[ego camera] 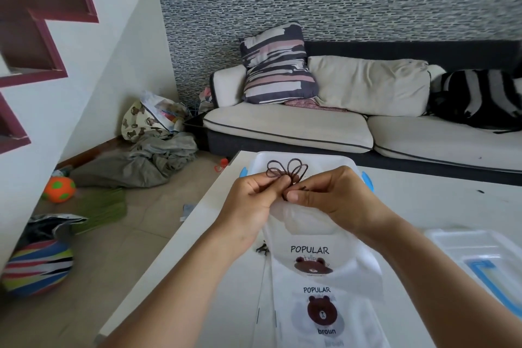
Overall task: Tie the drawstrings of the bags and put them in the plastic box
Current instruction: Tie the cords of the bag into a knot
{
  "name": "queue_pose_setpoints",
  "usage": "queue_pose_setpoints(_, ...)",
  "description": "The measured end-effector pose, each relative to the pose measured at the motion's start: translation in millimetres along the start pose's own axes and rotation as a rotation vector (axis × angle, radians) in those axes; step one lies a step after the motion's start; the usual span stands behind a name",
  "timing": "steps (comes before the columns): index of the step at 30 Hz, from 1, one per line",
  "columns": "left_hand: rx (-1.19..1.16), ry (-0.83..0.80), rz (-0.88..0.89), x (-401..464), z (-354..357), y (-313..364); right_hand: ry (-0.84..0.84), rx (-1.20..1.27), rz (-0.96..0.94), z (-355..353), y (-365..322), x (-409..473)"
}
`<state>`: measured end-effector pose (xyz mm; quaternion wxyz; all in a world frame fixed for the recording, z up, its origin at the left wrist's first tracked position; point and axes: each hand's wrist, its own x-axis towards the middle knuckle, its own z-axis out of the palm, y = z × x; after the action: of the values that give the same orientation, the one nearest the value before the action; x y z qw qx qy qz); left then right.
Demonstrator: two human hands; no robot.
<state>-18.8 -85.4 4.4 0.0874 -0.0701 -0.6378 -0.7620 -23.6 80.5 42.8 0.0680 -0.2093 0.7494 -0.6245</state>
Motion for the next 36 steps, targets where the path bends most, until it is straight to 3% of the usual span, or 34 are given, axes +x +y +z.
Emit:
queue_pose_setpoints(8, 0.207, -0.003, 0.092, -2, -1, 0, 0.101, 0.100, 0.018, 4, 2, -3)
queue_pose_setpoints(12, 0.196, 0.012, 0.059, -3, 2, 1, 0.198, 0.159, 0.087, 0, 1, 2)
queue_pose_setpoints(15, 0.185, -0.010, 0.055, -4, 3, 1, 0.170, 0.124, 0.044, 2, 3, 3)
queue_pose_setpoints(23, 0.191, 0.031, 0.042, -2, 5, -3, 0.340, 0.119, 0.019, 11, 11, 9)
queue_pose_setpoints(26, 0.157, 0.034, 0.033, -2, 5, -2, 0.309, 0.099, 0.076, 8, 9, 9)
queue_pose_setpoints(30, 0.040, 0.054, -0.004, 0, 4, 0, 0.040, 0.151, 0.276, -6, 7, 3)
queue_pose_setpoints(36, 0.032, 0.061, -0.013, 1, 3, -1, 0.009, 0.218, 0.267, -8, 5, 0)
